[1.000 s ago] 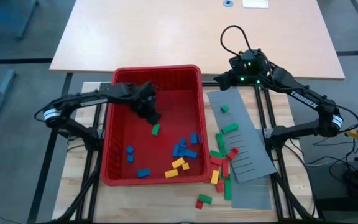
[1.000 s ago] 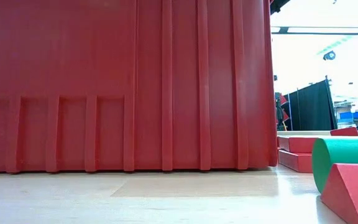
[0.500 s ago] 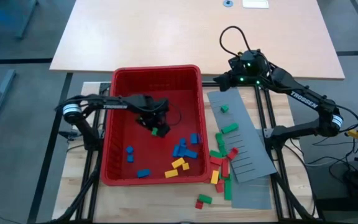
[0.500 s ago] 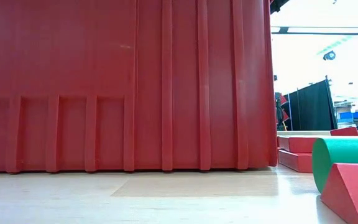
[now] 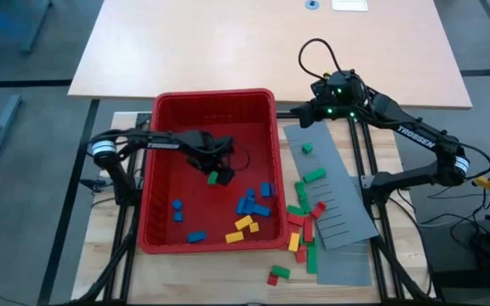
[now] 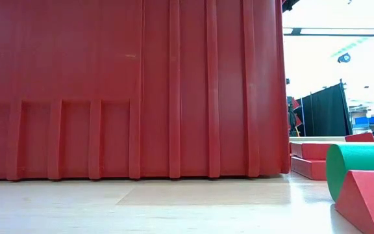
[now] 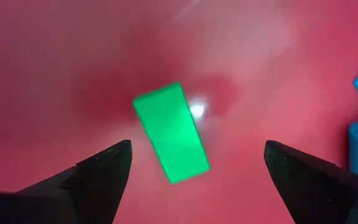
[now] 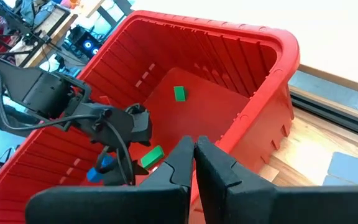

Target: Sort blocks

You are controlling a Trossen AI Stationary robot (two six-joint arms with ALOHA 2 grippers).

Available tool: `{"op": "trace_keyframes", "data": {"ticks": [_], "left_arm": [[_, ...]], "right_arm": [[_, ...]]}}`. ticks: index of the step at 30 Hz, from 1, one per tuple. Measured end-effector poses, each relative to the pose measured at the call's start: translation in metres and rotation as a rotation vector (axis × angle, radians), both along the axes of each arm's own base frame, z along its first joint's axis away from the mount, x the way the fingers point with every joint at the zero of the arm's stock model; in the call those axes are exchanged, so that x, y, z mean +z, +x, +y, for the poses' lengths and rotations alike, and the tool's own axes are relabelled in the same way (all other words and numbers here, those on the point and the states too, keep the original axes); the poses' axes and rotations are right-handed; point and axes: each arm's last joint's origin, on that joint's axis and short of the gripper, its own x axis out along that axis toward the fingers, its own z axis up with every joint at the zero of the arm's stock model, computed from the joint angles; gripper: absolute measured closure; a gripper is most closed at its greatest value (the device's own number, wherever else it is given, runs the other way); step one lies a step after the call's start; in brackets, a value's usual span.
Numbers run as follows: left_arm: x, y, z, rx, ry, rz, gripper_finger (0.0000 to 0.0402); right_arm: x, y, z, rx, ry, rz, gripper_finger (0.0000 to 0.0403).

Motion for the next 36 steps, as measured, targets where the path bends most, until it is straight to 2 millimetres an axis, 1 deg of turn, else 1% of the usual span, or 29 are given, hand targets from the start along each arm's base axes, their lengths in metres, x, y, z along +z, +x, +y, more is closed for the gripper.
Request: {"op": "trace_keyframes", "data": {"ticks": [3, 9, 14, 16, 19, 22, 26, 27, 32, 36], "left_arm": [[-0.006, 0.003, 0.001, 0.0, -0.001, 0.001, 0.0049], [-0.027, 0.008, 0.003, -0.004, -0.02, 0.063, 0.0049], [-0.034, 0.009, 0.003, -0.011, -0.024, 0.087, 0.0056], [-0.034, 0.009, 0.003, -0.011, -0.019, 0.089, 0.0075], [-0.033, 0.008, 0.004, -0.009, -0.009, 0.093, 0.0122], [-0.033, 0.008, 0.004, -0.011, -0.006, 0.095, 0.0186], [-0.033, 0.01, 0.004, -0.023, -0.014, 0.072, 0.0286], [-0.033, 0.01, 0.004, -0.03, -0.017, 0.065, 0.03], [-0.032, 0.01, 0.003, -0.051, -0.014, 0.057, 0.0299], [-0.023, 0.008, 0.003, -0.055, -0.005, 0.033, 0.0299]], "right_arm": [[0.0, 0.0, 0.0, -0.001, 0.001, -0.001, 0.0403], [0.0, 0.002, 0.003, 0.012, 0.001, 0.0, 0.0403], [0.0, 0.003, 0.005, 0.022, 0.001, -0.001, 0.0403], [0.0, 0.003, 0.005, 0.022, 0.001, -0.001, 0.0403], [0.0, 0.003, 0.005, 0.023, 0.001, -0.001, 0.0403], [0.0, 0.003, 0.005, 0.023, 0.0, -0.001, 0.0403], [0.0, 0.003, 0.005, 0.024, 0.0, -0.001, 0.0403], [0.0, 0.003, 0.005, 0.024, 0.0, -0.001, 0.0403], [0.0, 0.003, 0.005, 0.025, -0.003, 0.0, 0.0403], [0.0, 0.003, 0.005, 0.025, -0.004, 0.0, 0.0403]]}}
